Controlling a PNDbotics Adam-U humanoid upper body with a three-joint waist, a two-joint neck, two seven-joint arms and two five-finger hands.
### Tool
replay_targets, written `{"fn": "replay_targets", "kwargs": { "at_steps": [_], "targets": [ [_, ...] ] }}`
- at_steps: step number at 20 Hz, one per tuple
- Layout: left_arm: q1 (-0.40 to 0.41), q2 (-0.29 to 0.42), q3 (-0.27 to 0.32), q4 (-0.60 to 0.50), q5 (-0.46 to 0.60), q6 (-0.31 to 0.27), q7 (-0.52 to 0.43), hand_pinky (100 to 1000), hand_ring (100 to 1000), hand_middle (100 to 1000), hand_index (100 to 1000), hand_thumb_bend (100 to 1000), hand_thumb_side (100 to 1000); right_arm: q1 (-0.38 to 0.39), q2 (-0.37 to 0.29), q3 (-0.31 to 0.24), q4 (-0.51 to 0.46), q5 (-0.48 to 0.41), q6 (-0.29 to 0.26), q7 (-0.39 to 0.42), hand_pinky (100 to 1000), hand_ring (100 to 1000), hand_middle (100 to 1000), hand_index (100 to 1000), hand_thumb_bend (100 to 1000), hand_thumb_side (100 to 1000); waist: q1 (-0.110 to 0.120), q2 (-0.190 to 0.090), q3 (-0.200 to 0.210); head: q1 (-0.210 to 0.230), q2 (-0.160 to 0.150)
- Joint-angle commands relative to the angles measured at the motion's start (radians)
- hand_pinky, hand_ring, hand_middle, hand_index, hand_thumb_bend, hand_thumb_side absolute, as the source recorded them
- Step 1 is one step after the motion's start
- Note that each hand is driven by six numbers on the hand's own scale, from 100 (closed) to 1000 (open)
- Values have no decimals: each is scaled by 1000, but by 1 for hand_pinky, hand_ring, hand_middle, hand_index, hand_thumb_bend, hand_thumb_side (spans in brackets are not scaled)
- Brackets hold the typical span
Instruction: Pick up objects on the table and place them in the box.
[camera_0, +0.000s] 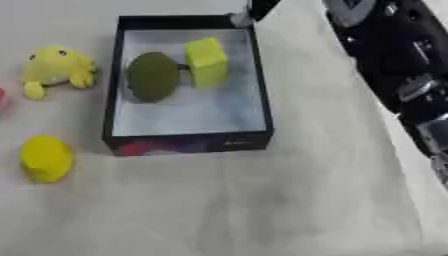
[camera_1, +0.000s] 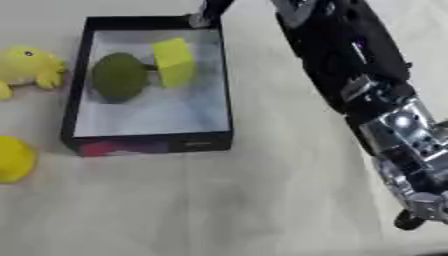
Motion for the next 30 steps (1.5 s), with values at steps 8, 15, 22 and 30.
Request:
{"fn": "replay_targets", "kwargs": {
  "at_steps": [8, 15, 22, 30],
  "targets": [
    [5, 19, 28, -15, -8, -8, 12, 744, 872, 874, 899, 806, 698, 104, -55, -285, -216, -38, 180, -185, 800, 782, 766, 866, 283, 401, 29, -29, 14, 24, -8],
    [9, 16, 33, -26, -21, -13, 17, 744, 866, 874, 899, 807, 697, 162, -22, -462, -272, -43, 309, -314, 787, 766, 757, 857, 273, 385, 36, -23, 33, 55, -10],
    [13, 18, 38, -37, -50, -16, 22, 741, 861, 875, 900, 805, 697, 227, 25, -502, -386, -62, 406, -423, 785, 750, 742, 844, 279, 379, 41, -17, 55, 47, -18],
    [22, 98, 57, -61, -151, -14, -15, 755, 861, 872, 905, 794, 691, 286, 38, -497, -405, -134, 375, -546, 786, 748, 739, 838, 291, 357, 39, -33, 87, 31, -4]
  ]
}}
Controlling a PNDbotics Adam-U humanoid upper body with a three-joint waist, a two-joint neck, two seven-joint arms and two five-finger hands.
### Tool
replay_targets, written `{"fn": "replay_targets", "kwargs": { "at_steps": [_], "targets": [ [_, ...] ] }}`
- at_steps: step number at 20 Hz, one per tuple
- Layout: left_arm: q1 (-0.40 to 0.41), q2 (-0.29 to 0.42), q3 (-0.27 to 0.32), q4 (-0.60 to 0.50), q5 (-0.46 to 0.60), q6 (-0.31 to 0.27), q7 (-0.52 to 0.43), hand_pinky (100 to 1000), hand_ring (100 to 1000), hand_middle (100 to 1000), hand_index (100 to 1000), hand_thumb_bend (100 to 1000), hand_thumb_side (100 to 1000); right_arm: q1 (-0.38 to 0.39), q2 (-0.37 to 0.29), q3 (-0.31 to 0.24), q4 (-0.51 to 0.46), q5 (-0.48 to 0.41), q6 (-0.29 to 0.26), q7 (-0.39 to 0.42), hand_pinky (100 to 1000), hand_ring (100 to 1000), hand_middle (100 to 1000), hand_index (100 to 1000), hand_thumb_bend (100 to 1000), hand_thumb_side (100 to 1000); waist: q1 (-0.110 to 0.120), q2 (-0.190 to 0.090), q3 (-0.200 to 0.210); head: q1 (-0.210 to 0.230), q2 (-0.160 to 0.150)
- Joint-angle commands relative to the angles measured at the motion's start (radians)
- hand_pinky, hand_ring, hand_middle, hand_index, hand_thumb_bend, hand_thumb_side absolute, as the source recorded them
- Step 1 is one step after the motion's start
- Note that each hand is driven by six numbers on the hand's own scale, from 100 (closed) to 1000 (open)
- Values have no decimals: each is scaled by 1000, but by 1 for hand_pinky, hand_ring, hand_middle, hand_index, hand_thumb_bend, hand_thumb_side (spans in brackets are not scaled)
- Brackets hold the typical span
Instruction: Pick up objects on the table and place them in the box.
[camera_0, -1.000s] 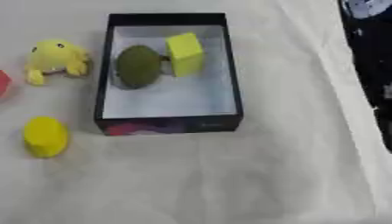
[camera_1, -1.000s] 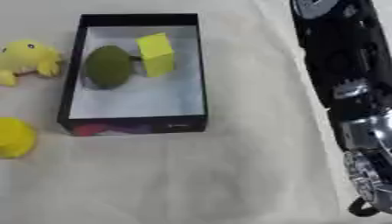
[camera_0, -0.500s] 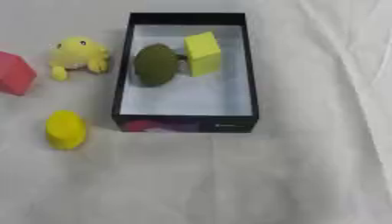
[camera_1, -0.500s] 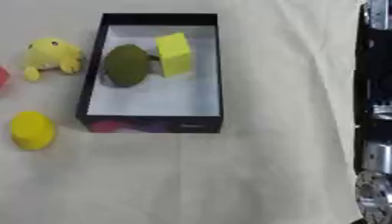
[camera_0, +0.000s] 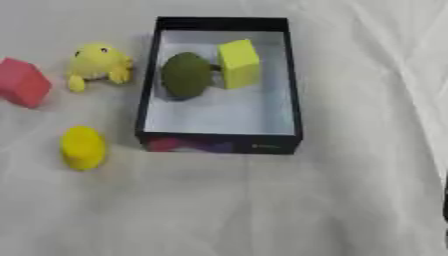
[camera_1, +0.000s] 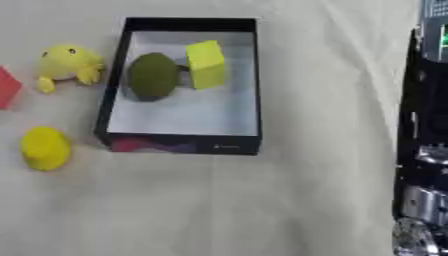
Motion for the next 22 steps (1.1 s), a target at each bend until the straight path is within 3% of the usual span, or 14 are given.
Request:
{"fn": "replay_targets", "kwargs": {
  "at_steps": [1, 6, 10, 13, 22],
  "targets": [
    [-3, 110, 30, -35, -52, -1, -38, 759, 862, 871, 905, 793, 690, -8, -20, 9, -9, -38, -23, -53, 786, 747, 738, 838, 291, 356, 13, -35, 6, -12, 5],
    [-17, 228, 3, -82, -137, 19, -123, 784, 863, 860, 905, 760, 676, 12, -27, 39, 35, -95, -63, -138, 789, 745, 737, 837, 289, 362, 10, -47, 28, -24, 26],
    [-41, 292, -61, -97, -203, 51, -188, 807, 869, 868, 914, 738, 669, 29, -24, 65, 62, -143, -98, -204, 791, 746, 738, 838, 298, 370, 5, -59, 34, -17, 32],
    [-66, 315, -115, -103, -250, 60, -235, 826, 880, 894, 924, 721, 573, 33, -23, 85, 89, -180, -128, -251, 792, 745, 738, 839, 299, 374, 0, -65, 30, -14, 32],
    [-122, 383, -285, -75, -397, 71, -382, 860, 887, 855, 879, 712, 245, 32, -18, 146, 161, -240, -177, -398, 793, 745, 738, 839, 299, 375, -6, -82, 21, -9, 32]
  ]
}}
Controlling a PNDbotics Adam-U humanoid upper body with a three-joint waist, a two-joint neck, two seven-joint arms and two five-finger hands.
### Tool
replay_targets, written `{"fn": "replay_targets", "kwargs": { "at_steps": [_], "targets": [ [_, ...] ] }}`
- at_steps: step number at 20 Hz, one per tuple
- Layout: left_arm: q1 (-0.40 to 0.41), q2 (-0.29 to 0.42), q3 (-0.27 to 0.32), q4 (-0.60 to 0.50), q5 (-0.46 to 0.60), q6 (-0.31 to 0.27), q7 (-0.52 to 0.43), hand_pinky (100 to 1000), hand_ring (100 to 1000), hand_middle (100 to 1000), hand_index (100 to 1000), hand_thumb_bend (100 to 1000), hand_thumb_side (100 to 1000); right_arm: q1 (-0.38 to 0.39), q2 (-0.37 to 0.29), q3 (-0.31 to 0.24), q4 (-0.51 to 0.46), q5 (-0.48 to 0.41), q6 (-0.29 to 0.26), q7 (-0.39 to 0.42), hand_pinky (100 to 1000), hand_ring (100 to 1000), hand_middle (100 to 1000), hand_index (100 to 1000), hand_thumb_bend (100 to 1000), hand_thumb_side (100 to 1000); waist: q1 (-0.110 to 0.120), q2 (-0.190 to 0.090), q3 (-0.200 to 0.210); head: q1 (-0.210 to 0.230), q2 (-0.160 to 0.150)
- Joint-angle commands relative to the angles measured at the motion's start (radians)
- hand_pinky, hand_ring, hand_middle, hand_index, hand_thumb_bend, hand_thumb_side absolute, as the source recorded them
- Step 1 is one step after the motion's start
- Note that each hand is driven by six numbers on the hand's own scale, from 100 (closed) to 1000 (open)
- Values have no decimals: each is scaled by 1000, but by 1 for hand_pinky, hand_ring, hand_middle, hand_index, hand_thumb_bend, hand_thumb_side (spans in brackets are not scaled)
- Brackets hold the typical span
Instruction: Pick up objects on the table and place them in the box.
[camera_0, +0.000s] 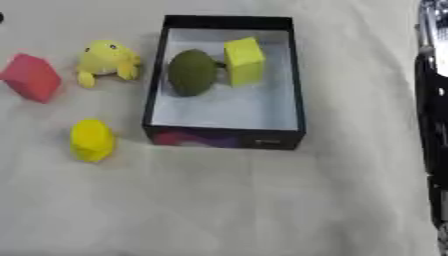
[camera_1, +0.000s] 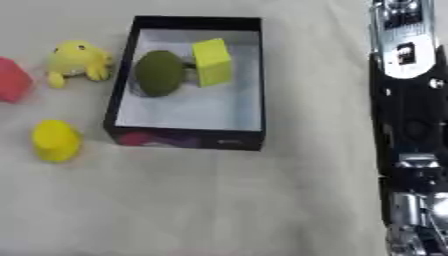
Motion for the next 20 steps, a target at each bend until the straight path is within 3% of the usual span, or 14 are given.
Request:
{"fn": "replay_targets", "kwargs": {
  "at_steps": [1, 7, 8, 9, 14, 17, 20],
  "targets": [
    [-24, 63, -29, 14, -54, -12, -53, 865, 890, 856, 875, 712, 228, -18, -15, 23, 10, -21, -13, -55, 793, 744, 738, 839, 298, 376, -6, -41, 0, 5, 5],
    [-50, 76, -52, 121, -157, -9, -155, 875, 876, 831, 853, 683, 146, -20, -9, 69, 44, -54, -31, -157, 793, 742, 735, 837, 295, 377, -7, -42, -2, 15, 5],
    [-55, 73, -53, 143, -173, -8, -171, 875, 876, 830, 853, 683, 100, -20, -8, 75, 49, -59, -33, -173, 793, 741, 735, 837, 291, 372, -6, -42, -2, 15, 5],
    [-58, 71, -53, 164, -189, -8, -187, 876, 877, 831, 853, 682, 142, -20, -8, 81, 53, -65, -35, -189, 793, 741, 735, 837, 296, 377, -6, -41, -2, 14, 5],
    [-78, 51, -31, 267, -270, -25, -269, 877, 875, 821, 853, 677, 134, -19, -8, 106, 71, -85, -44, -250, 793, 740, 734, 836, 293, 378, -6, -42, 0, 12, 5],
    [-135, -14, 51, 320, -520, -87, -526, 881, 876, 815, 847, 671, 121, -14, -12, 106, 75, -90, -47, -262, 793, 740, 733, 835, 294, 378, -7, -45, 8, 6, 5],
    [-169, -49, 99, 382, -621, -136, -636, 881, 866, 804, 837, 662, 100, -11, -14, 104, 77, -93, -47, -268, 793, 740, 733, 835, 293, 380, -6, -46, 12, 3, 5]
  ]
}}
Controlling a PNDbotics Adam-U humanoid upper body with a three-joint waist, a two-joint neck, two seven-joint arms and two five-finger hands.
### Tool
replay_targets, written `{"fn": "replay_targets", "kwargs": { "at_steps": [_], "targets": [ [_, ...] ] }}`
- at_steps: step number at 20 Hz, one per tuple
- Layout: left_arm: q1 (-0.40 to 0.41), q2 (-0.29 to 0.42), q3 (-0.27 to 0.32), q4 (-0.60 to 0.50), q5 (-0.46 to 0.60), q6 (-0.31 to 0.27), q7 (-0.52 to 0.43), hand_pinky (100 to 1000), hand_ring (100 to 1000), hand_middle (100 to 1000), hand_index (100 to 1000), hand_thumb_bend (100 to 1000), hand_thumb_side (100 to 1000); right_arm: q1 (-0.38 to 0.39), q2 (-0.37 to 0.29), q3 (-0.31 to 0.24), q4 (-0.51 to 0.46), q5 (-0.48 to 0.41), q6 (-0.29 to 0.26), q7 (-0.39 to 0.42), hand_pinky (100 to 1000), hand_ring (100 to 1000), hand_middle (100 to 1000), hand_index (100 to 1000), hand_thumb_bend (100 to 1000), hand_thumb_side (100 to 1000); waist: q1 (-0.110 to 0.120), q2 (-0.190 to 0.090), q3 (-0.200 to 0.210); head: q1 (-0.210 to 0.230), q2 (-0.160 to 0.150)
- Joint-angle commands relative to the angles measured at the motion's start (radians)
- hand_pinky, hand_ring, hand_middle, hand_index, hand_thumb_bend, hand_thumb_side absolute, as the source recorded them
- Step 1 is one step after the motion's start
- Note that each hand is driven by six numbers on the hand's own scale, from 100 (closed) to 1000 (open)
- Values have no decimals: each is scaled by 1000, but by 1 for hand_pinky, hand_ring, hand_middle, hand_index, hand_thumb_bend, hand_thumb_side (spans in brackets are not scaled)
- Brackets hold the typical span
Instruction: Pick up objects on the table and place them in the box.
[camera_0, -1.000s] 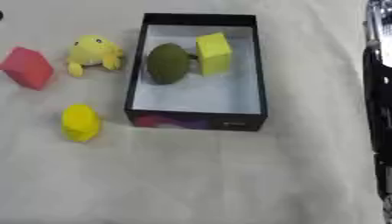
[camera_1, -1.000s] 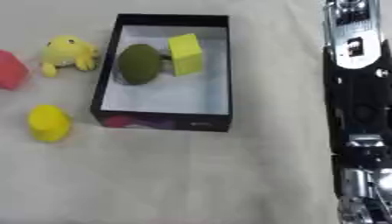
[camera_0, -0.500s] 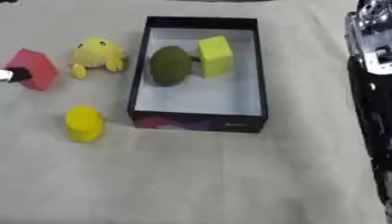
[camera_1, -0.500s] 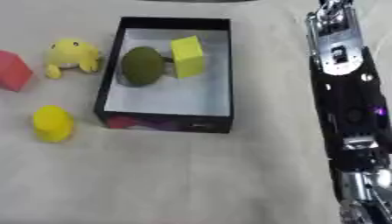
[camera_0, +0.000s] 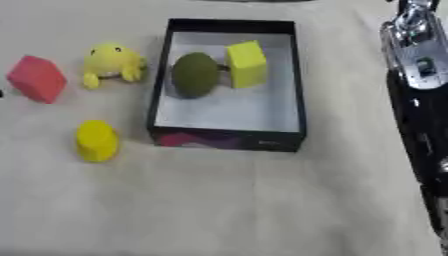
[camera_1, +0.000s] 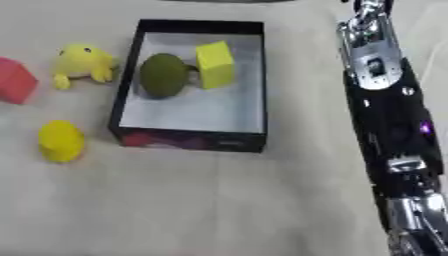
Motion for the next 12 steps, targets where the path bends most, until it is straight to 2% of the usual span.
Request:
{"fn": "replay_targets", "kwargs": {
  "at_steps": [1, 7, 12],
  "targets": [
    [-29, 1, 58, 58, -91, -41, -95, 881, 865, 804, 837, 662, 100, -13, -17, 0, -7, -7, -2, -9, 793, 740, 733, 835, 293, 380, -6, -40, 3, -3, 5],
    [-44, -10, 60, 110, -123, -87, -91, 874, 845, 788, 834, 667, 100, -13, -13, 1, -5, -7, -2, -13, 793, 739, 732, 834, 293, 381, -5, -38, 3, 6, 5],
    [-56, -14, 49, 90, -134, -151, -16, 864, 833, 782, 827, 646, 100, -13, -10, 0, -2, -8, 0, -16, 793, 739, 732, 834, 294, 383, -4, -37, 3, 10, 4]
  ]
}}
